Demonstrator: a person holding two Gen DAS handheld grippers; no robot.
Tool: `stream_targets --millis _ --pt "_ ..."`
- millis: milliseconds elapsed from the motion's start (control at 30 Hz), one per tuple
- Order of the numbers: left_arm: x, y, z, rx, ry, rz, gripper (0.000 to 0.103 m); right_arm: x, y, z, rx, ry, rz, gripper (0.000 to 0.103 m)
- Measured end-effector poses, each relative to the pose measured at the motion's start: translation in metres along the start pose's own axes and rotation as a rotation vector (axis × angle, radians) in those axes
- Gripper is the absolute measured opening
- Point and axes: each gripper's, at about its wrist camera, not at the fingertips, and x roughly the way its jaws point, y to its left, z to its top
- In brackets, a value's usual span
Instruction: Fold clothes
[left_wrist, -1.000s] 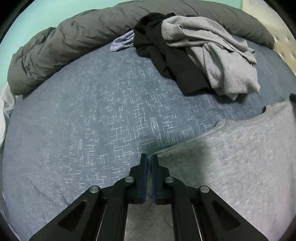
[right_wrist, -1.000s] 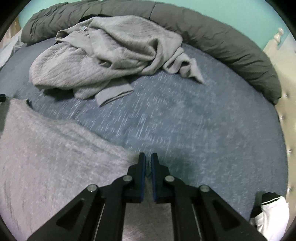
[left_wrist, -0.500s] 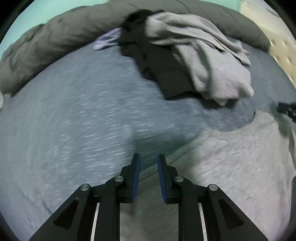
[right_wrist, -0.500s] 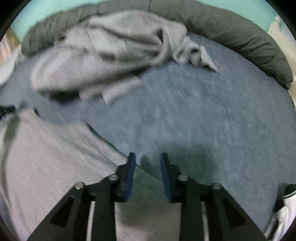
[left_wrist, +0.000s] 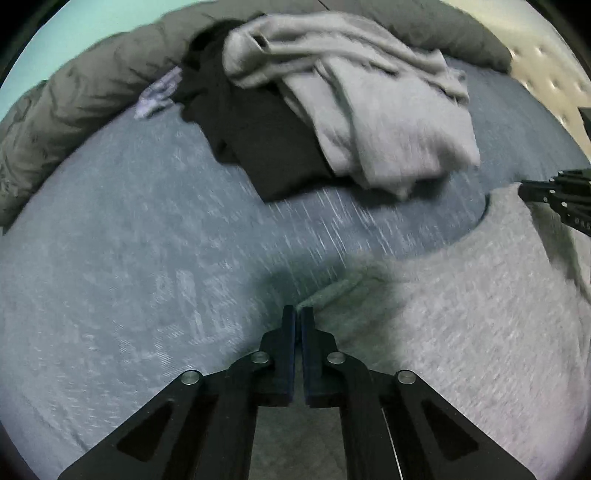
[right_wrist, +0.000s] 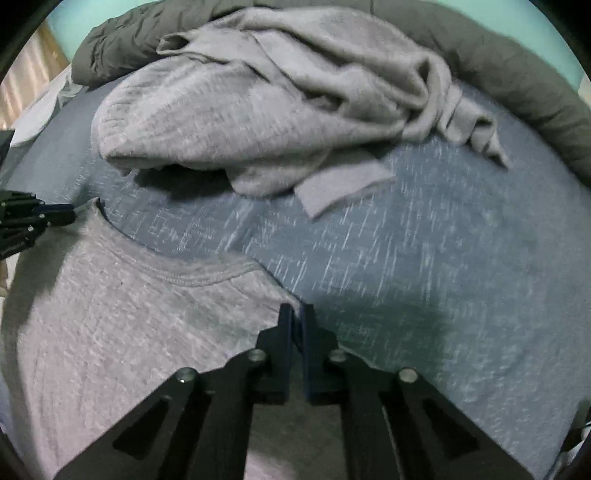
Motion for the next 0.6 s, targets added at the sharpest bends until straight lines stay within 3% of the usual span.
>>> stream_targets --millis 133,267,433,533,600 --pt "-0.004 0.005 0.01 -0.024 -0.014 0.018 0.002 -0.019 0.002 0.015 -0.032 -0.087 -0.077 0.002" --pt "0.002 0.004 0.006 -0.042 -0.001 0.028 0.002 -0.019 -0.002 0.029 -0.046 -0.103 -0.154 0.001" --pt "0.023 0.001 -0.005 -0.031 0.037 0.034 0.004 0.001 -0.005 0.016 -0.002 -0.038 -0.157 0.001" --pt "0.017 0.003 -0.004 -0.031 0.035 0.059 0.011 0.013 -0.007 0.006 0.008 -0.012 -0.112 0.001" --pt "0.002 0.007 -0.005 -0.045 0.021 0.085 0.017 0.011 -0.016 0.003 0.034 -0.019 -0.13 0.003"
